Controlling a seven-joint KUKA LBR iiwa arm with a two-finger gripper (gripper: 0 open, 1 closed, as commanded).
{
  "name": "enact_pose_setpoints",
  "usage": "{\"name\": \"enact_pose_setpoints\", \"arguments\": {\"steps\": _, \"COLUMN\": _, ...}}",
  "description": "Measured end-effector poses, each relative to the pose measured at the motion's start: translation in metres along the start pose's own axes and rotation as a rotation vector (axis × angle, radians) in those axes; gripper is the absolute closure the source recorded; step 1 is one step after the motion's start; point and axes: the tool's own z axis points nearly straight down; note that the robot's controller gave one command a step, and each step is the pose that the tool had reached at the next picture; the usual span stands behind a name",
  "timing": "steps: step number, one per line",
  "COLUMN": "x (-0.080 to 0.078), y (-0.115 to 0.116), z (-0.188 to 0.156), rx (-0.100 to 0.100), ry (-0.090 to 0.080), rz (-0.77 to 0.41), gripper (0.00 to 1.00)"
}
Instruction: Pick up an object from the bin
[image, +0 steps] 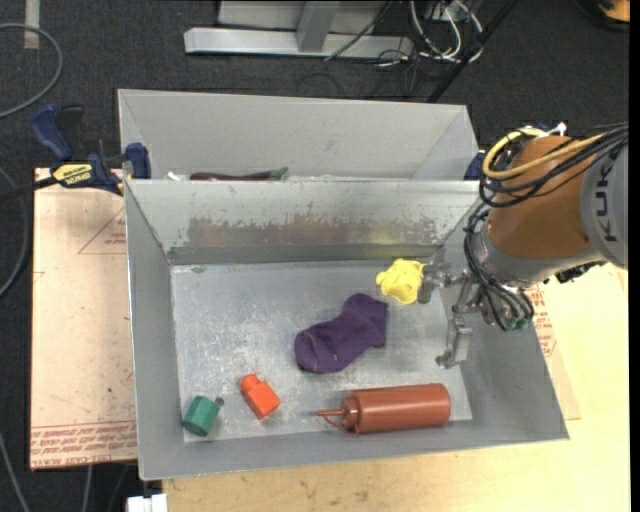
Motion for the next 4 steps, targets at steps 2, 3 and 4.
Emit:
{"name": "enact_pose_setpoints", "arguments": {"steps": 2, "x": -0.059, "y": 0.054, "z": 0.022, "rx": 0.002, "ry": -0.011, "rz": -0.051, "gripper": 0.0}}
{"name": "enact_pose_setpoints", "arguments": {"steps": 3, "x": -0.067, "y": 0.08, "z": 0.045, "rx": -0.004, "ry": -0.014, "rz": 0.024, "gripper": 0.0}}
{"name": "enact_pose_setpoints", "arguments": {"steps": 4, "x": -0.052, "y": 0.091, "z": 0.074, "rx": 0.001, "ry": -0.013, "rz": -0.038, "gripper": 1.0}}
